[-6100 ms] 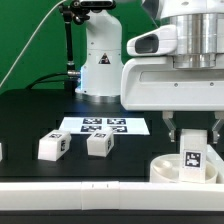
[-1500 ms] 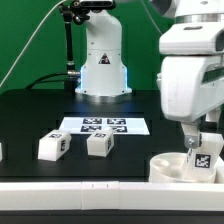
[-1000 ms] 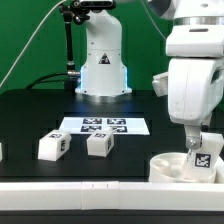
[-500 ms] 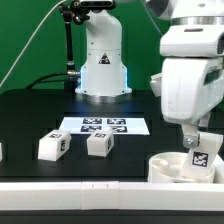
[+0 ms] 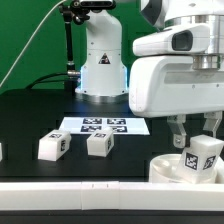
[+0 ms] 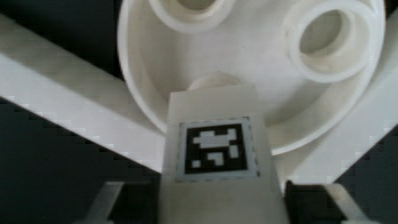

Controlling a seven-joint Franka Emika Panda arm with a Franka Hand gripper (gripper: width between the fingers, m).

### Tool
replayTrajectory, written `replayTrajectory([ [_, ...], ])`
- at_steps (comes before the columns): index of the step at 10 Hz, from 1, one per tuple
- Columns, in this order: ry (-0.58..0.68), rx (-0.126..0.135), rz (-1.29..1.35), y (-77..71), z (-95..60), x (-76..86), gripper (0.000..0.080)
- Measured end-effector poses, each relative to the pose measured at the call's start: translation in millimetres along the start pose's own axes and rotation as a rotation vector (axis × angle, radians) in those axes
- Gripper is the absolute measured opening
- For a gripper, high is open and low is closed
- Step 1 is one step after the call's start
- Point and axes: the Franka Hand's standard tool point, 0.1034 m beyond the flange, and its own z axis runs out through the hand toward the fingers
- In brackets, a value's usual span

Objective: Assemble stool

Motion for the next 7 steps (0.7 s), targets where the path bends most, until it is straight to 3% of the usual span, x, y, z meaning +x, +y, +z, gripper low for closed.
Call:
replayTrajectory([
  [7,0.059,-0.007,0.628,1.5,0.1,-2.5,0.0343],
])
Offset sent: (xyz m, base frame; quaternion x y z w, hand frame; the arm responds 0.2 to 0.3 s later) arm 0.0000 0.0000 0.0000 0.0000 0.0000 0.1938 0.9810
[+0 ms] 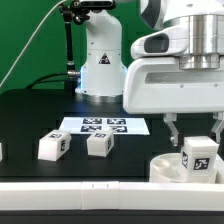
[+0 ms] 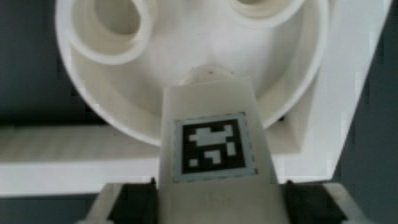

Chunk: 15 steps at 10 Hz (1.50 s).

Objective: Assemble stool

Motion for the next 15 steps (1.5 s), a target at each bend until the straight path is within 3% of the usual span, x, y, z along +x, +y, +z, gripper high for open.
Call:
replayTrajectory([
  [3,0.044,-0.014,0.272,8.3,-0.6,1.7,0.0345],
  [5,0.061,-0.01,0.412,13.0,-1.7,3.3,0.0347],
  [7,0.061,-0.011,0.413,13.3,-2.1,3.4,0.0347],
  [8,0.061,-0.009,0.388,12.5,-6.0,2.9,0.0539],
  [9,0.058,-0.004,0.329,22.1,-17.0,-3.2,0.0615],
  [10,0.051,-0.003,0.287,37.8,-27.1,-9.1,0.0615],
  [12,0.035,-0.018,0.256,82.3,-35.1,-17.7,0.0642],
  [15,0.033,-0.017,0.259,80.8,-33.6,-18.7,0.0649],
])
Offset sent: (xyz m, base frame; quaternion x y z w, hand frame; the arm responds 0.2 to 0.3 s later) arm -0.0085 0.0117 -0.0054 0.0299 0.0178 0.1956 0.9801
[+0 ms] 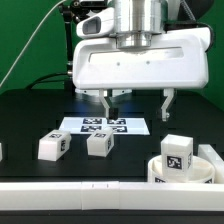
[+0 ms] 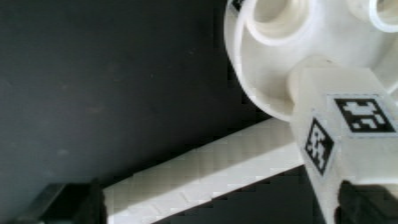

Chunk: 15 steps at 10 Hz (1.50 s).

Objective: Assemble stool

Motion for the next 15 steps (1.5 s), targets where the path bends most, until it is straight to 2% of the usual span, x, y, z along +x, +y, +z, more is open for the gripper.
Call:
replayTrajectory([
  [2,-0.002,-0.001,0.007,1.4,1.1,-0.8,0.0649],
  [4,-0.02,-0.013,0.01,21.0,3.5,-7.7,0.0649],
  [5,-0.017,-0.02,-0.047,40.1,3.1,-9.4,0.0649],
  [7,-0.036,-0.04,-0.064,89.1,4.8,-13.6,0.0649],
  [8,-0.045,-0.047,-0.061,101.8,6.8,-15.6,0.0649],
  [9,-0.072,-0.043,-0.055,96.6,7.1,-17.1,0.0649],
  [10,-0.063,-0.043,-0.06,95.8,6.7,-15.4,0.0649],
  [11,-0.106,-0.044,-0.056,96.9,8.1,-20.3,0.0649],
  [13,-0.244,-0.051,-0.027,98.7,17.1,-30.7,0.0649],
  [14,-0.332,-0.06,-0.024,101.0,24.6,-42.5,0.0649],
  [15,-0.395,-0.064,-0.019,102.2,28.8,-45.0,0.0649],
])
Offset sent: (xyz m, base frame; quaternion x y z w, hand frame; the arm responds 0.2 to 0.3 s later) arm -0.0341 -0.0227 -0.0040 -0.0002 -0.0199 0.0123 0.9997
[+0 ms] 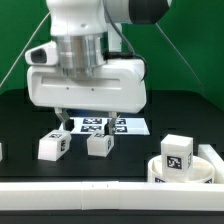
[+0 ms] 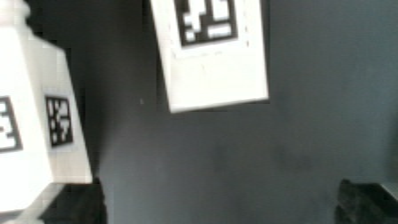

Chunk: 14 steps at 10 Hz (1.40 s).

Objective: Assemble stool

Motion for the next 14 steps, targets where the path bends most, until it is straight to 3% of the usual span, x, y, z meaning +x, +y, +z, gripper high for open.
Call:
replayTrajectory([
  [5,-0.273,0.002,0.002,-4.4,-1.9,-4.4,0.0649],
  [8,-0.454,-0.005,0.01,0.6,2.3,-6.8,0.0649],
  [11,-0.629,-0.03,-0.001,-1.9,16.2,-17.0,0.0649],
  [14,-0.815,-0.049,-0.008,-0.7,18.9,-27.1,0.0649],
])
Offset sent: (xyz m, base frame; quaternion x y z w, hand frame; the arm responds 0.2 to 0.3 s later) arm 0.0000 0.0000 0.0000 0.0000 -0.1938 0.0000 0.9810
